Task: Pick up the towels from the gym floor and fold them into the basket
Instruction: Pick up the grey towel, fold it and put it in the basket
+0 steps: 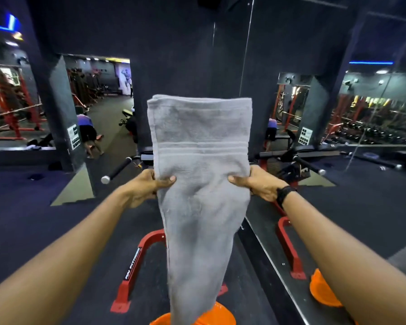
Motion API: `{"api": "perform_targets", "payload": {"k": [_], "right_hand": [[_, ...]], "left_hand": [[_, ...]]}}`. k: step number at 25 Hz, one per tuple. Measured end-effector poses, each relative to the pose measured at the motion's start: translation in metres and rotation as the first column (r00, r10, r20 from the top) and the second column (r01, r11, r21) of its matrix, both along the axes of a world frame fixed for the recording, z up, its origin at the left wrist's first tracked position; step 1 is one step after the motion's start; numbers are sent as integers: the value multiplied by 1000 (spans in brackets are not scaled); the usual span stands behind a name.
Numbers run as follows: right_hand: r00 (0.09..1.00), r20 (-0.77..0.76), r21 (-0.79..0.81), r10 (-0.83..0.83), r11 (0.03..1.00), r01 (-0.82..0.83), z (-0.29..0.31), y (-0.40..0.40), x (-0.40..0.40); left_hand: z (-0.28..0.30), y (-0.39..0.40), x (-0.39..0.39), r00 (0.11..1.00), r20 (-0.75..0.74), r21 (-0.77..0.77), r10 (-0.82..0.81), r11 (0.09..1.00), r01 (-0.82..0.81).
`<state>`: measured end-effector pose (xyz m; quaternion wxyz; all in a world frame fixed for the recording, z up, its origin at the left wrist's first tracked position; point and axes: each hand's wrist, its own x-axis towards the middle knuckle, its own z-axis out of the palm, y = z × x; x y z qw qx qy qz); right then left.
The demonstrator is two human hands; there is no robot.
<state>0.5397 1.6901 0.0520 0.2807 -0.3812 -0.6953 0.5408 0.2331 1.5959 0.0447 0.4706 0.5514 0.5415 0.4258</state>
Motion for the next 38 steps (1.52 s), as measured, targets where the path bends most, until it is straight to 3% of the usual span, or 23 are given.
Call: {"api": "perform_targets", "payload": {"k": [3,6,8,10,12,13,14,17,21,22,24,26,30,33,34,36,38], "right_hand": [[998,-12,-69,-68,995,67,-8,-2,9],[999,5,-166,-51,985,51,7,-8,6],[992,-108,-155,-65,987,47,23,-7,5],[980,-197,-146,-12,989,-17,39,-7,7],[996,53,-130,77,989,-69,29,-11,9],[978,180,-134,105,988,-81,15,-14,10],[964,235,-152,124,984,-90,0,-16,9],[987,130,-221,93,973,-63,-22,-24,5],[987,-139,-218,83,969,-112,8,-17,10],[988,-109,-201,111,971,-131,12,-17,10],[985,103,-187,135,976,-114,6,-21,7],[986,165,-162,32,987,-4,-5,-18,6],[990,25,-218,-140,965,142,-3,-20,-2],[976,-147,-255,-163,959,121,8,-18,-3],[974,-181,-243,-133,966,86,10,-16,-2],[996,-62,-199,-72,978,58,13,-15,2],[991,26,-163,-128,978,131,10,-14,3]], "left_hand": [[-8,-1,-5,993,89,-142,76,988,-63],[2,2,1,985,82,-258,151,958,-125],[18,6,4,958,197,-169,209,970,-177],[34,8,0,940,321,-26,113,994,-110],[27,-1,-5,998,-4,-87,-61,994,60],[16,-6,-8,977,-169,-159,-131,982,104],[4,-9,-12,964,-212,-230,-160,967,109],[-13,-10,-15,990,-113,-320,-82,946,41],[12,-4,-12,987,162,-155,5,988,20],[17,-6,-10,987,155,-126,-36,991,56],[13,-13,-11,993,-10,-177,-119,977,116],[2,-11,-17,998,-42,-214,-37,977,27],[0,-9,-11,974,126,-215,190,963,-160],[5,-9,-8,946,273,-97,177,983,-156],[6,-8,-8,962,248,-47,111,994,-102],[7,-7,-10,996,60,-46,65,997,-62],[7,-5,-10,985,-6,-38,171,984,-172]]}}
